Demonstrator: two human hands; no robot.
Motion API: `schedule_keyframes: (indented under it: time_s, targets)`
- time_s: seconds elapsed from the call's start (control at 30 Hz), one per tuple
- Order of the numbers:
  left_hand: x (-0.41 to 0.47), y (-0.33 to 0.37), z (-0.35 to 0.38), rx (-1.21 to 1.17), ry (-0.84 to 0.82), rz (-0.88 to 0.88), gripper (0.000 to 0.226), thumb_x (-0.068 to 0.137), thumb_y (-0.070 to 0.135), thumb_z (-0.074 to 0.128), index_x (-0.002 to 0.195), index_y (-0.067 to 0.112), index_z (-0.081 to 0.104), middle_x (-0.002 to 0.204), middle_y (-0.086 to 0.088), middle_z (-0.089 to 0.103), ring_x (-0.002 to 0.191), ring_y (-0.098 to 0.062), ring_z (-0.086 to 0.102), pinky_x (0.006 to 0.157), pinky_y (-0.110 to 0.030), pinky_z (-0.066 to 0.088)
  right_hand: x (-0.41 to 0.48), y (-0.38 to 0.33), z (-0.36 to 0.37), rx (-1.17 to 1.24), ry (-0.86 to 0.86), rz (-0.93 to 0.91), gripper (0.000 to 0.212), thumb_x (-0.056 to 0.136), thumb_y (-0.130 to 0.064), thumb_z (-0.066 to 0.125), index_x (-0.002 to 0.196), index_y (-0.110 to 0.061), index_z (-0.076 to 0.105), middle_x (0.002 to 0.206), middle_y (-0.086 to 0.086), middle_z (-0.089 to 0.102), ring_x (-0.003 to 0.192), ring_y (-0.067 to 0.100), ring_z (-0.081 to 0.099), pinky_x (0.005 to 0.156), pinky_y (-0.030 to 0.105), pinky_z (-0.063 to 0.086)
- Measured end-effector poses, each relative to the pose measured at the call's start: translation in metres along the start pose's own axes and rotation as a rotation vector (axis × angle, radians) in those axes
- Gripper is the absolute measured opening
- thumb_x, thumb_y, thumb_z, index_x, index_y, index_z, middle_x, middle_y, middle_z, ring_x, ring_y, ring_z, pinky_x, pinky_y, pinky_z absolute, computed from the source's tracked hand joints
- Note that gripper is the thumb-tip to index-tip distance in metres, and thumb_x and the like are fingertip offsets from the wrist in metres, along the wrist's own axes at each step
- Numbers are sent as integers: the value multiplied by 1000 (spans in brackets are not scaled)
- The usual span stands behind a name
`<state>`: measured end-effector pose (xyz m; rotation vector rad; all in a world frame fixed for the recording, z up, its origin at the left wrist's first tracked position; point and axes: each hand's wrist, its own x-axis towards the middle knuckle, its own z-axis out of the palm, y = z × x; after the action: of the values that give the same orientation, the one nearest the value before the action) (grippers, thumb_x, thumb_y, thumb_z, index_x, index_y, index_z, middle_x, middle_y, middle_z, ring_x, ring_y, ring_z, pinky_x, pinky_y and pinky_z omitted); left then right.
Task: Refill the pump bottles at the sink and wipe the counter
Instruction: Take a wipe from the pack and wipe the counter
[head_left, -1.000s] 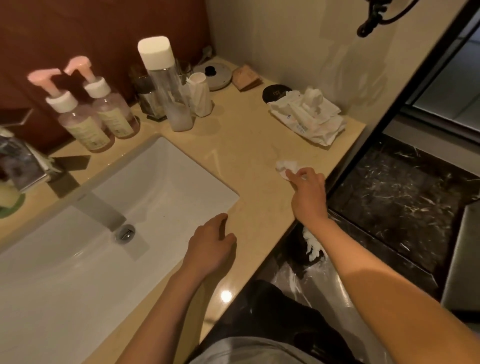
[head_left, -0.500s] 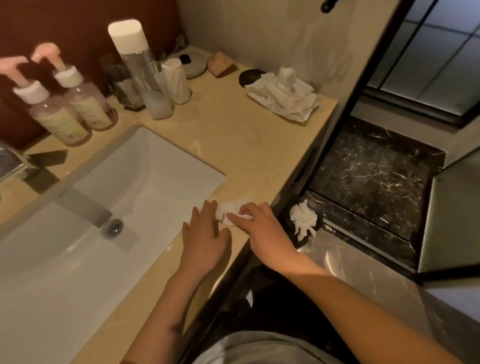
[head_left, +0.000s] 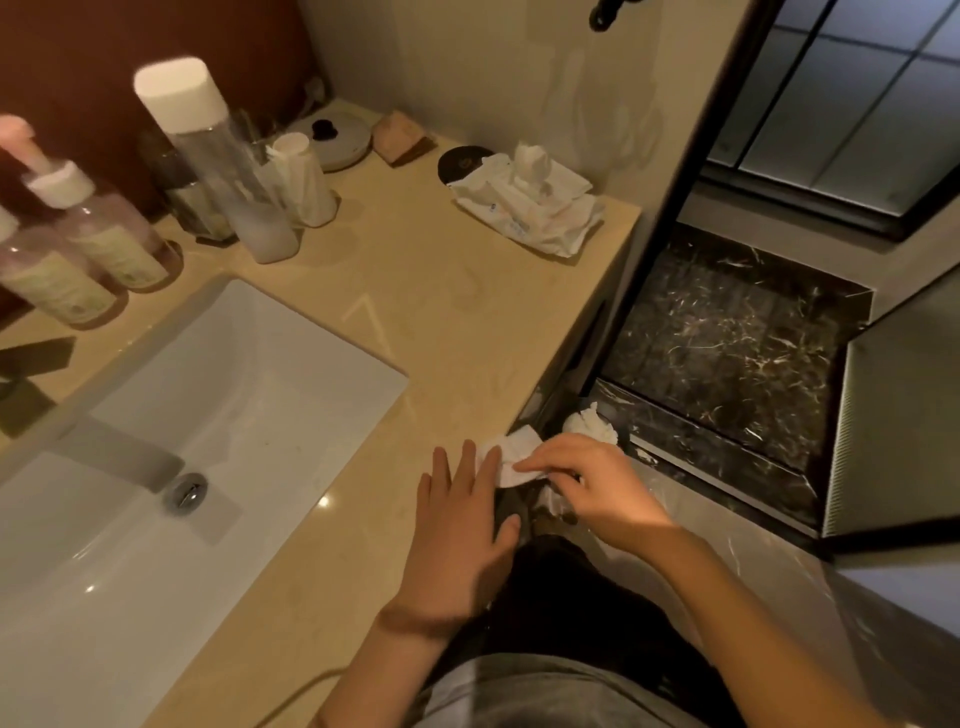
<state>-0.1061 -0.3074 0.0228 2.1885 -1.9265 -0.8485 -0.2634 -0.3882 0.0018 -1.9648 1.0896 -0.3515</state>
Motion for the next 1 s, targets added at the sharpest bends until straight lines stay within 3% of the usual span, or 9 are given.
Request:
schedule_keyframes:
  time_s: [0.17, 0.3, 0.37, 0.43, 0.57, 0.7, 0.8, 0.9, 1.0]
  targets:
    - [32, 38, 3, 18, -25, 112, 59, 98, 36, 38, 149, 23, 12, 158, 1, 7, 144, -30, -7, 116, -41, 2, -2, 32, -51, 118, 106, 142, 37, 90, 0, 53, 97, -32, 70, 103, -6, 66, 92, -9, 55, 80, 2, 37]
    - [63, 74, 3, -167, -71, 223, 53, 97, 25, 46, 145, 20, 25, 151, 4, 26, 142, -17, 17, 114, -22, 8, 1, 61, -86, 282, 187, 283, 36, 85, 2, 60, 96, -30, 73, 96, 14, 69, 88, 18, 64, 83, 34, 51]
    - [83, 87, 5, -436, -123, 161, 49, 94, 20, 53, 140, 20, 36, 141, 4, 40, 132, -10, 35, 109, -17, 23, 4, 69, -100, 344, 215, 307, 33, 83, 3, 63, 99, -24, 74, 100, -1, 71, 94, 8, 65, 87, 29, 52]
    - [107, 100, 10, -631, -197, -6, 48, 92, 20, 57, 138, 19, 42, 135, 2, 47, 124, -11, 45, 107, -25, 35, 10, 78, -114, 426, 234, 352, 30, 83, 0, 65, 100, -22, 73, 102, -9, 70, 95, 1, 64, 84, 21, 52]
    - [149, 122, 21, -1111, -301, -416, 41, 91, 10, 55, 132, 12, 51, 124, -11, 57, 110, -21, 56, 97, -32, 45, 22, 99, -132, 629, 286, 467, 29, 82, 3, 65, 100, -19, 72, 97, 3, 71, 86, 7, 66, 71, 16, 51]
    - [171, 131, 25, -1209, -223, -476, 41, 91, 4, 52, 131, 12, 51, 126, -14, 57, 112, -25, 57, 101, -36, 43, 40, 122, -136, 902, 347, 660, 23, 86, 2, 59, 99, -13, 70, 106, 11, 69, 101, 22, 65, 89, 30, 51]
    - [182, 137, 22, -1228, -245, -487, 40, 92, 10, 52, 132, 18, 52, 127, -8, 58, 114, -20, 56, 103, -36, 41, 52, 132, -137, 1124, 312, 828, 18, 89, -13, 60, 104, -8, 67, 102, 11, 70, 97, 24, 67, 85, 30, 51]
    - [193, 140, 22, -1291, -275, -510, 35, 92, 18, 53, 128, 19, 56, 122, -4, 61, 112, -16, 56, 98, -30, 42, 61, 137, -138, 1253, 207, 898, 32, 80, -23, 64, 108, -8, 63, 93, 10, 71, 87, 23, 68, 77, 30, 51]
    - [199, 141, 22, -1509, -273, -561, 29, 92, 14, 51, 119, 10, 62, 111, -7, 66, 108, -18, 59, 94, -30, 43, 67, 143, -134, 1332, 126, 912, 42, 72, -25, 67, 110, -7, 62, 92, 10, 71, 88, 25, 66, 85, 35, 52]
